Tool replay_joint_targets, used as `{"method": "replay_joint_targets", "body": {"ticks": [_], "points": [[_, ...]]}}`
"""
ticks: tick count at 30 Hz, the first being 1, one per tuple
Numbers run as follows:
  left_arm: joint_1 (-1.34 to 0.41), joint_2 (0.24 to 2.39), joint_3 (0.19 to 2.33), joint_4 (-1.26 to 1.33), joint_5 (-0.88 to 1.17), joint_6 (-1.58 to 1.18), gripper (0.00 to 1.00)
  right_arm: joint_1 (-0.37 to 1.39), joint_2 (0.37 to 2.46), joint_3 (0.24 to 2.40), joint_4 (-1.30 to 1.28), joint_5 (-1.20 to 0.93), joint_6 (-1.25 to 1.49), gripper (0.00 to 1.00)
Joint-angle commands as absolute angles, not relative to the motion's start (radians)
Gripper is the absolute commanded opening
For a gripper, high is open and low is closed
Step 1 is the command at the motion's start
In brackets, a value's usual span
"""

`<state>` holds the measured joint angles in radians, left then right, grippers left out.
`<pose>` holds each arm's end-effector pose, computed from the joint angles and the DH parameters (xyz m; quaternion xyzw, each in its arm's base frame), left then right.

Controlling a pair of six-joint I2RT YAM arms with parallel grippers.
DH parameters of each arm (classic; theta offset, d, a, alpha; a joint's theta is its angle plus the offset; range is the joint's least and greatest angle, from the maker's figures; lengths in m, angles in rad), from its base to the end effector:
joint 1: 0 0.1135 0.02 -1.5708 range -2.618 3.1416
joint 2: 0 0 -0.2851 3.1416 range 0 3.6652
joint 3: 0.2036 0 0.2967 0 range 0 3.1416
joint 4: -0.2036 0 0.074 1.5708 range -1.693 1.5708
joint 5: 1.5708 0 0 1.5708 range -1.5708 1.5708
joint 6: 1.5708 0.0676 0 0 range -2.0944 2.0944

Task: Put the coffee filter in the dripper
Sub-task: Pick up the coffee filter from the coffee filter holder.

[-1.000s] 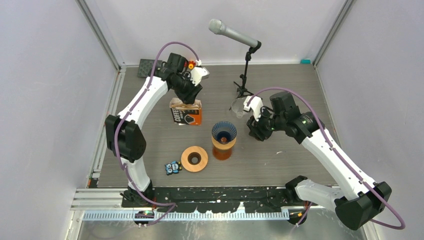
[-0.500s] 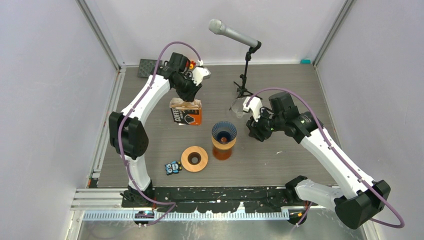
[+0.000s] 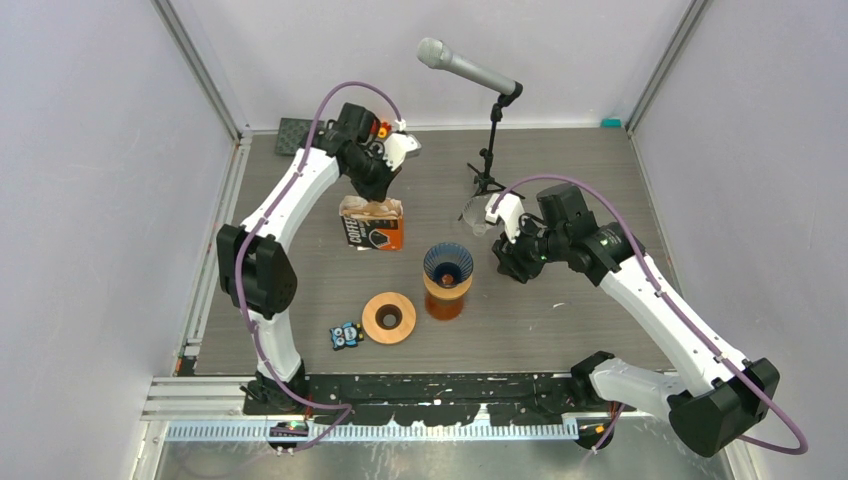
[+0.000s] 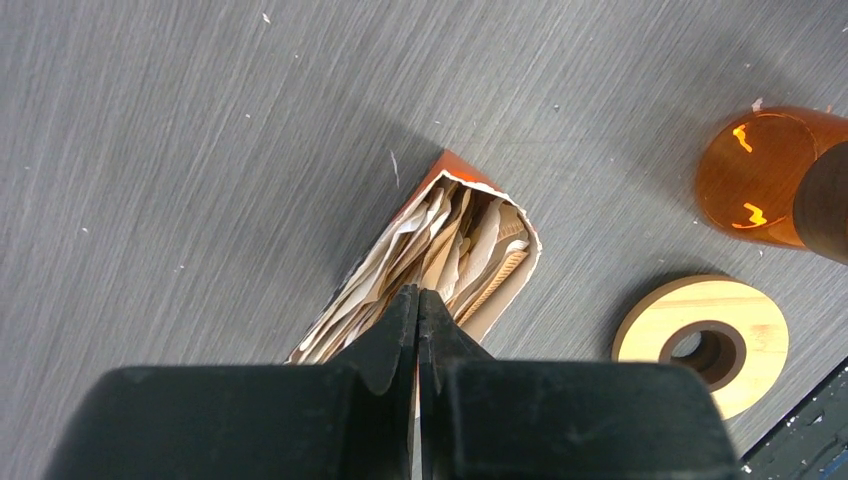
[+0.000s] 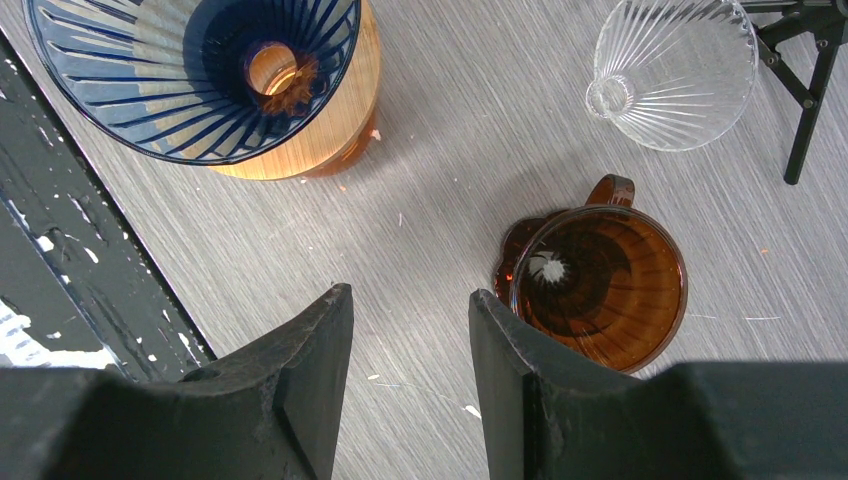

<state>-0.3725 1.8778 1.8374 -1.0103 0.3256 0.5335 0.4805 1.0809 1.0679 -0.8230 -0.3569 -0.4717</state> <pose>0.4276 -0.1903 0.3137 0.4548 0.8392 -0.1357 0.2655 0.2279 0.1454 0.3194 -0.4776 0.7871 0.1672 0.3528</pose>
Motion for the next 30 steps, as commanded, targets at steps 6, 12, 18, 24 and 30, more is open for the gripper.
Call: {"method": "replay_joint_targets", "body": {"ticks": [6, 12, 18, 24, 30], "points": [[-0.37, 1.831, 1.901, -1.057, 0.351, 0.549, 0.0, 0.475, 1.088, 1.081, -0.804, -0.362, -0.474, 0.51], [-0.37, 1.79, 1.884, -1.046, 0.377, 0.538, 0.0, 0.476, 1.091, 1.082, -0.804, -0.362, -0.475, 0.51], [-0.37, 1.754, 1.882, -1.03, 0.405, 0.52, 0.01, 0.475, 1.095, 1.08, -0.807, -0.363, -0.477, 0.51], [-0.37, 1.761, 1.858, -1.027, 0.392, 0.533, 0.26, 0.475, 1.09, 1.077, -0.809, -0.364, -0.481, 0.51], [-0.37, 1.778, 1.835, -1.006, 0.367, 0.573, 0.47, 0.473, 1.102, 1.078, -0.813, -0.365, -0.483, 0.51]]}}
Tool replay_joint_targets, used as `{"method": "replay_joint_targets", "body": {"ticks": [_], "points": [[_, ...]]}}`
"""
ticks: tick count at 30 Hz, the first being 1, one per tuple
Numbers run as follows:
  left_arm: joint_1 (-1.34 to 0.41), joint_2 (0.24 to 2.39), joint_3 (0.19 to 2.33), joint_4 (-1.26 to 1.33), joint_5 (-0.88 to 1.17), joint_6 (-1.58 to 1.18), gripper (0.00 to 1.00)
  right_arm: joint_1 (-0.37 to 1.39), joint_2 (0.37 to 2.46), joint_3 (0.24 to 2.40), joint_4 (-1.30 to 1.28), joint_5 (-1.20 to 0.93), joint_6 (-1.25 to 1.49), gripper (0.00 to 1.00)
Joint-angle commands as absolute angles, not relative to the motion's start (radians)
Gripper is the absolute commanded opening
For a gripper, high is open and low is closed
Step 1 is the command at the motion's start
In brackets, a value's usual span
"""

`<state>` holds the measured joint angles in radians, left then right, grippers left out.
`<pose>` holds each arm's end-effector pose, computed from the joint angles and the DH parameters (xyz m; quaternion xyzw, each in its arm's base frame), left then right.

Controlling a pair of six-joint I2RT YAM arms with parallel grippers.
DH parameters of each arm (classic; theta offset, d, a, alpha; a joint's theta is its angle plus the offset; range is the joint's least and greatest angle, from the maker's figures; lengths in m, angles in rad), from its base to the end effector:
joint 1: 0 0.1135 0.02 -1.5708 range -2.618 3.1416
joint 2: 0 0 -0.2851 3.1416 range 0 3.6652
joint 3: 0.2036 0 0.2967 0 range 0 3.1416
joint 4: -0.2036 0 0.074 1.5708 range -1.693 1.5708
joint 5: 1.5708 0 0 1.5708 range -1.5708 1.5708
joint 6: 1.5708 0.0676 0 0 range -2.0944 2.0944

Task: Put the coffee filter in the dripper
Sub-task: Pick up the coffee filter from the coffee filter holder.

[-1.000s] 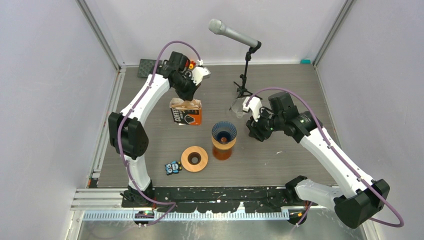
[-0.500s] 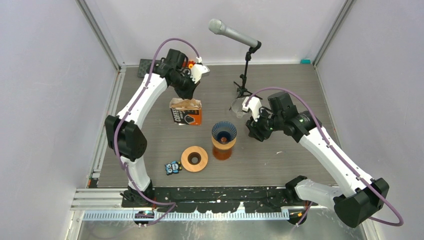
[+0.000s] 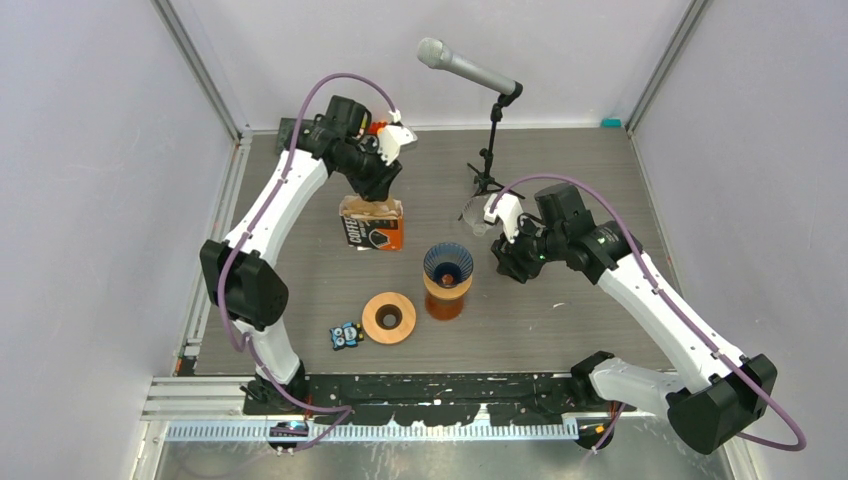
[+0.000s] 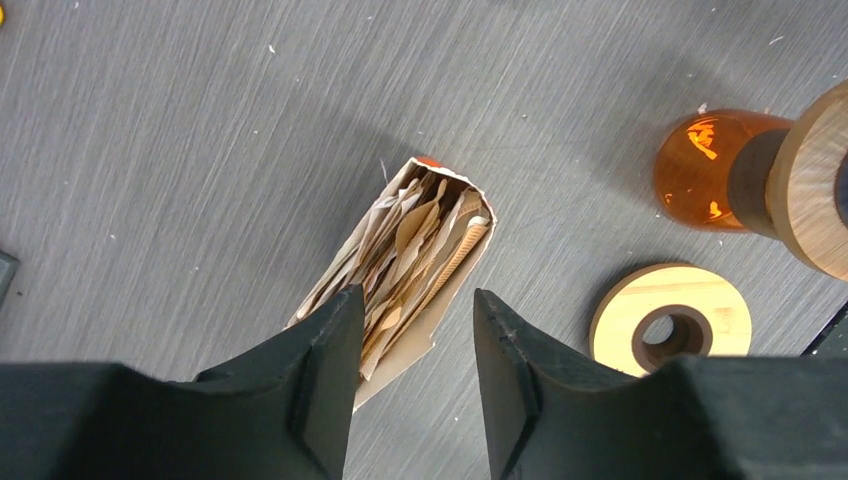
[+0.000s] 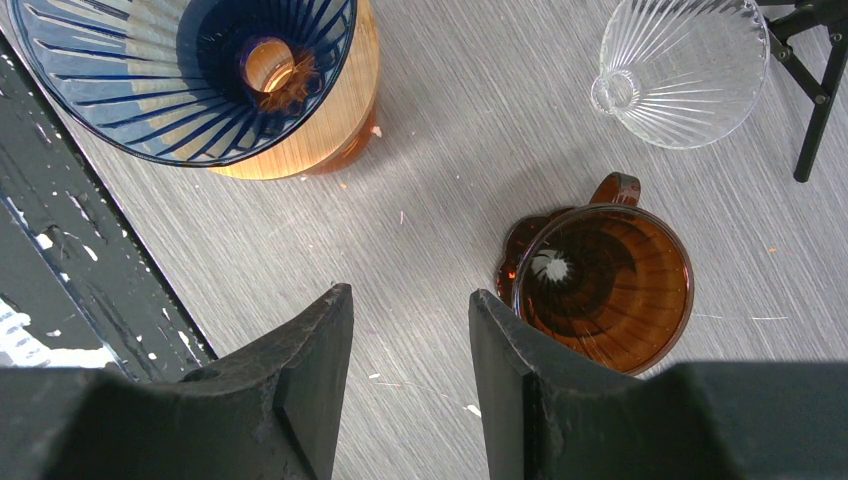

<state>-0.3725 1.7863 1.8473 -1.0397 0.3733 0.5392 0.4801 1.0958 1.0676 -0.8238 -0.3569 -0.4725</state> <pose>0.4044 -0.1845 0.3560 0.4624 0.8201 -0.1530 0.3005 0.2305 0.1467 0.3155 -0.4779 0.7901 0.1675 0.3455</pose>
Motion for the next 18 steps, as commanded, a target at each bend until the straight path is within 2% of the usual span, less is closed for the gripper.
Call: {"method": "replay_joint_targets", "body": {"ticks": [1, 4, 8, 18], "points": [[-0.37, 1.784, 1.833, -1.003, 0.367, 0.578, 0.49, 0.473, 1.105, 1.078, -0.814, -0.366, -0.483, 0.51], [-0.37, 1.806, 1.838, -1.003, 0.37, 0.588, 0.5, 0.474, 1.108, 1.08, -0.816, -0.366, -0.483, 0.51], [-0.37, 1.829, 1.849, -1.022, 0.392, 0.592, 0.43, 0.473, 1.114, 1.078, -0.817, -0.367, -0.485, 0.51], [-0.37, 1.837, 1.887, -1.044, 0.4, 0.586, 0.13, 0.473, 1.121, 1.081, -0.822, -0.371, -0.487, 0.51]]}}
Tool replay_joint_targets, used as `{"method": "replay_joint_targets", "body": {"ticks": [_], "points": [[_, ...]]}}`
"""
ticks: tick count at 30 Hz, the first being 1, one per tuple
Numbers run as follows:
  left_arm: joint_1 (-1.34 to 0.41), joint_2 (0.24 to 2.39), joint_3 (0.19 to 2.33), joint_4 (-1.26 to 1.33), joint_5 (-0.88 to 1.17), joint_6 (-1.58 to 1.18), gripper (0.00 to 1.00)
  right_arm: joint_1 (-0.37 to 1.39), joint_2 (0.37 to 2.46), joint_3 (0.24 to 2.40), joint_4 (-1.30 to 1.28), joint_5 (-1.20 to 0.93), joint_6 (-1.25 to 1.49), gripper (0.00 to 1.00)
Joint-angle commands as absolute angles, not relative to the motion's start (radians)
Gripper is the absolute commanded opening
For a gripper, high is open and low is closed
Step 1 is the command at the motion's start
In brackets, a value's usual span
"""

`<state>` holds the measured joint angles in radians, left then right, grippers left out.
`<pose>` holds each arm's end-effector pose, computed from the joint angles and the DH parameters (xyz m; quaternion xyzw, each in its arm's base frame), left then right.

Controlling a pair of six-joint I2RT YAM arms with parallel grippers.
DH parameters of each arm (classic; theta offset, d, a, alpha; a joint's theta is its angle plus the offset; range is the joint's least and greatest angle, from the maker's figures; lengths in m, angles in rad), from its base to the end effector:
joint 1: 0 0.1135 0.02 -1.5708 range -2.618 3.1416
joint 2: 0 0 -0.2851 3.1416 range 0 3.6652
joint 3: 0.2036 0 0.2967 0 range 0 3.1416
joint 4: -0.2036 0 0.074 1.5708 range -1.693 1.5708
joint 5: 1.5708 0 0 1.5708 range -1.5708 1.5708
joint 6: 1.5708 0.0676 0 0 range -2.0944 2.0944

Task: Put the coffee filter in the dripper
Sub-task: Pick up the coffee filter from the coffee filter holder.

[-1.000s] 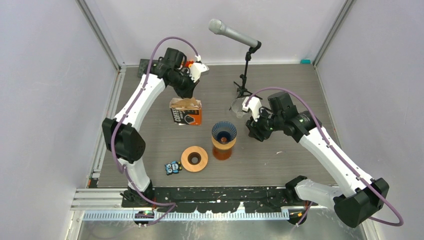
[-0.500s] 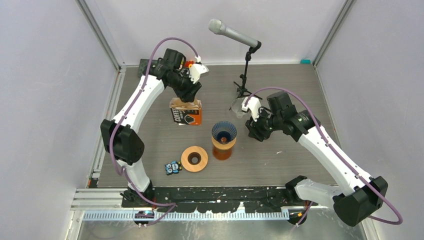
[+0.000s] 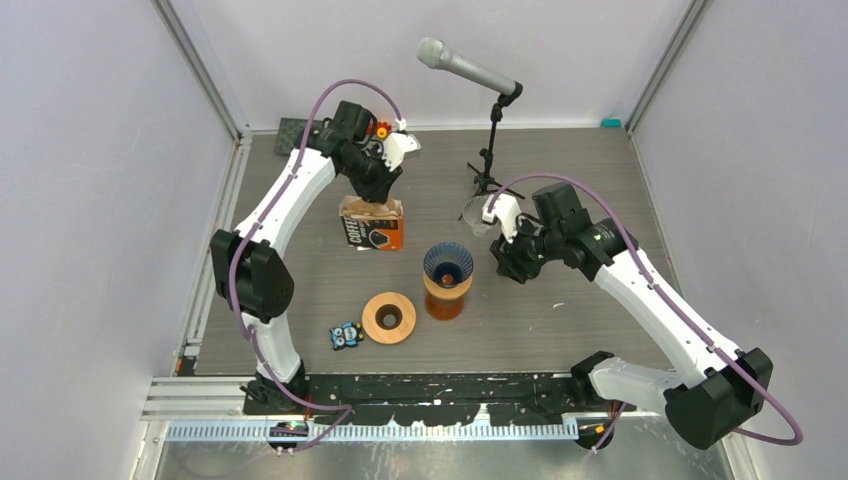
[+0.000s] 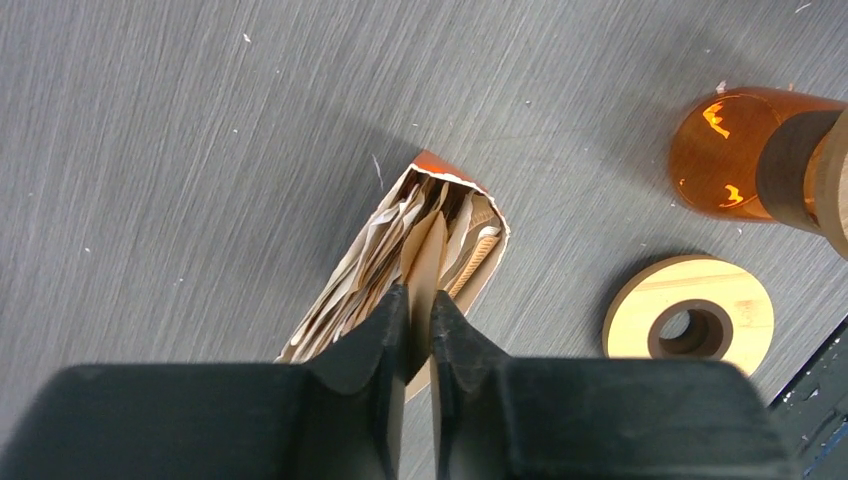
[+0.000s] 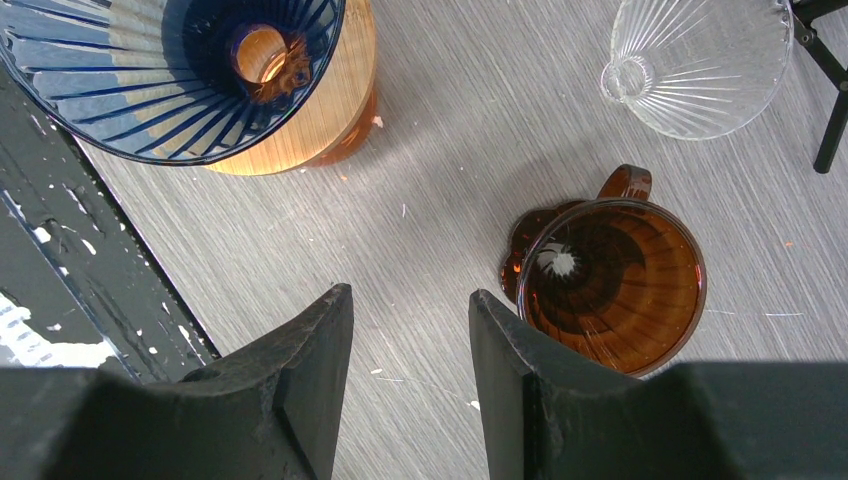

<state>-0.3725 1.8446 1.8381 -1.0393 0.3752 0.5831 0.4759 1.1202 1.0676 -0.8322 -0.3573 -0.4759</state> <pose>0.4163 -0.1893 0.3276 0.4793 0.8203 -0.1523 0.2725 0.2346 0.1475 0.3085 -0.4777 0.7964 0.1673 0.3310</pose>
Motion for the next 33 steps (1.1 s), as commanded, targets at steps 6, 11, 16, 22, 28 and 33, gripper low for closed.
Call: {"method": "replay_joint_targets", "body": {"ticks": [6, 11, 16, 22, 28, 33], "points": [[-0.37, 1.799, 1.915, -1.057, 0.394, 0.588, 0.0, 0.474, 1.121, 1.083, -0.827, -0.374, -0.488, 0.51], [-0.37, 1.747, 1.921, -1.081, 0.387, 0.601, 0.0, 0.474, 1.116, 1.083, -0.827, -0.376, -0.486, 0.51], [-0.37, 1.677, 1.882, -1.092, 0.385, 0.62, 0.02, 0.473, 1.116, 1.083, -0.828, -0.383, -0.488, 0.51], [-0.37, 1.603, 1.857, -1.116, 0.39, 0.635, 0.01, 0.474, 1.117, 1.087, -0.83, -0.385, -0.487, 0.51], [-0.37, 1.496, 1.84, -1.096, 0.473, 0.617, 0.0, 0.473, 1.104, 1.113, -0.829, -0.398, -0.46, 0.52], [-0.37, 1.413, 1.814, -1.051, 0.575, 0.563, 0.0, 0.474, 1.102, 1.212, -0.831, -0.457, -0.415, 0.53]]}}
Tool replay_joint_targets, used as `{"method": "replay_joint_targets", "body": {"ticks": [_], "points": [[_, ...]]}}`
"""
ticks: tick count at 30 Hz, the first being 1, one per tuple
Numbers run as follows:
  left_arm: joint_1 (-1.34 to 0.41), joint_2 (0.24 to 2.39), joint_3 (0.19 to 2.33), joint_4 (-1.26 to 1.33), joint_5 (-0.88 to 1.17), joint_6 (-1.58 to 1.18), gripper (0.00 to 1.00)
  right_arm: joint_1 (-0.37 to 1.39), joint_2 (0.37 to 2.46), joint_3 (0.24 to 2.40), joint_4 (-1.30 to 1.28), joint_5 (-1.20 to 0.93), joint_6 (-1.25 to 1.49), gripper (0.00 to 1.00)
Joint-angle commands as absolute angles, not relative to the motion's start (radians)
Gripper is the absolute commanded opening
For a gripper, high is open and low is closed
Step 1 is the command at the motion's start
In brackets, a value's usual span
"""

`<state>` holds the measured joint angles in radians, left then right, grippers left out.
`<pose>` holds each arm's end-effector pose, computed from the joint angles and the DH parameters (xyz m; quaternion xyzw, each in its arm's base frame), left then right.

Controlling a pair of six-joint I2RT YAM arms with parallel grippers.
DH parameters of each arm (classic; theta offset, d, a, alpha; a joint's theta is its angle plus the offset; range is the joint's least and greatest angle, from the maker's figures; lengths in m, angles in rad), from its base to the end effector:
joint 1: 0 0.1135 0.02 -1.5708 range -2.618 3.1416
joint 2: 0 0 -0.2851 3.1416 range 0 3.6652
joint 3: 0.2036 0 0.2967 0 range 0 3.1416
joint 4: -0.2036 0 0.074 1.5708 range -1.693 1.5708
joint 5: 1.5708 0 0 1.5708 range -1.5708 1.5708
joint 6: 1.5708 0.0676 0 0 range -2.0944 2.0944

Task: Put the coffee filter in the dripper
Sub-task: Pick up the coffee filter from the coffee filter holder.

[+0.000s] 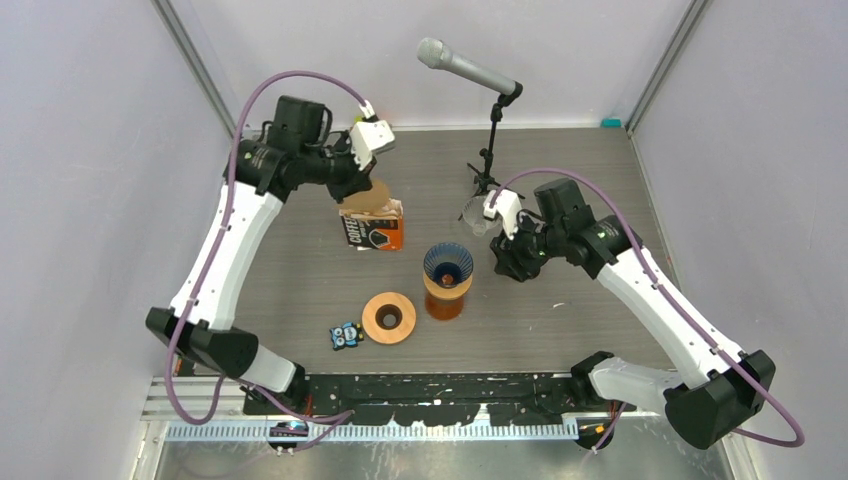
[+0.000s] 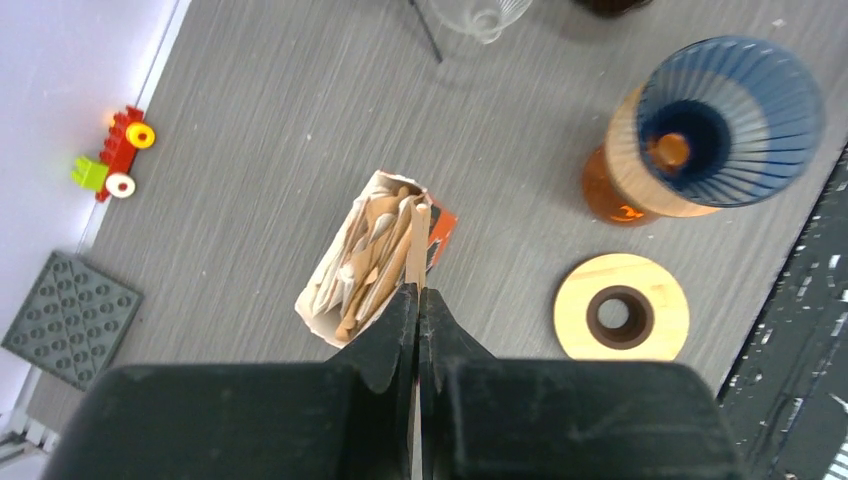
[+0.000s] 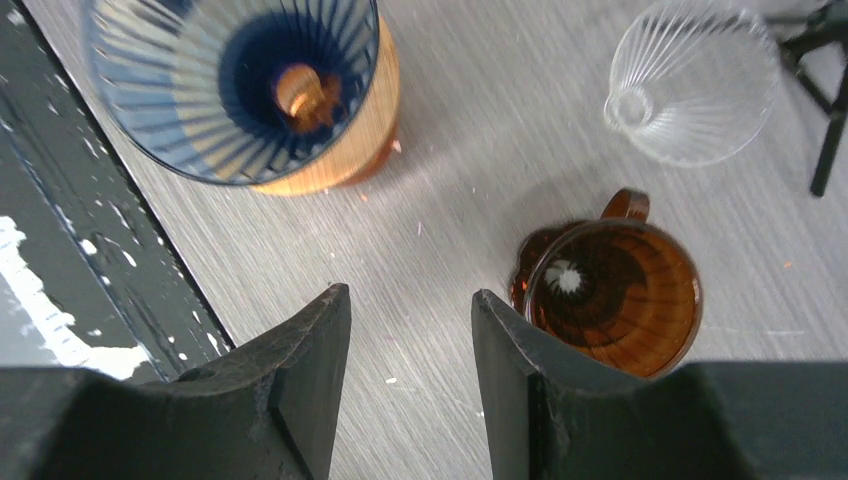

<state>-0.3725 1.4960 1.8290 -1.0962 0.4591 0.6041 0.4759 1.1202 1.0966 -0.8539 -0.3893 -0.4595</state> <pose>0.3160 -0.1556 0.4564 0.4990 0.7489 -0.1636 0.4042 0.2327 0.1488 0.3182 -0.4747 0.7940 0.1846 0.3318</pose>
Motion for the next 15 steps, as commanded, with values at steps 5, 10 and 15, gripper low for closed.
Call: {"method": "replay_joint_targets", "body": {"ticks": [5, 10, 15], "points": [[-0.37, 1.359, 1.799, -1.039, 0.696, 0.543, 0.0, 0.474, 1.141, 1.336, -0.862, -0.555, -0.388, 0.54], [-0.371, 1.299, 1.737, -0.962, 0.932, 0.484, 0.0, 0.473, 1.161, 1.42, -0.841, -0.704, -0.355, 0.54], [-0.411, 1.283, 1.688, -0.87, 1.082, 0.366, 0.0, 0.473, 1.165, 1.437, -0.767, -0.835, -0.31, 0.53]]}}
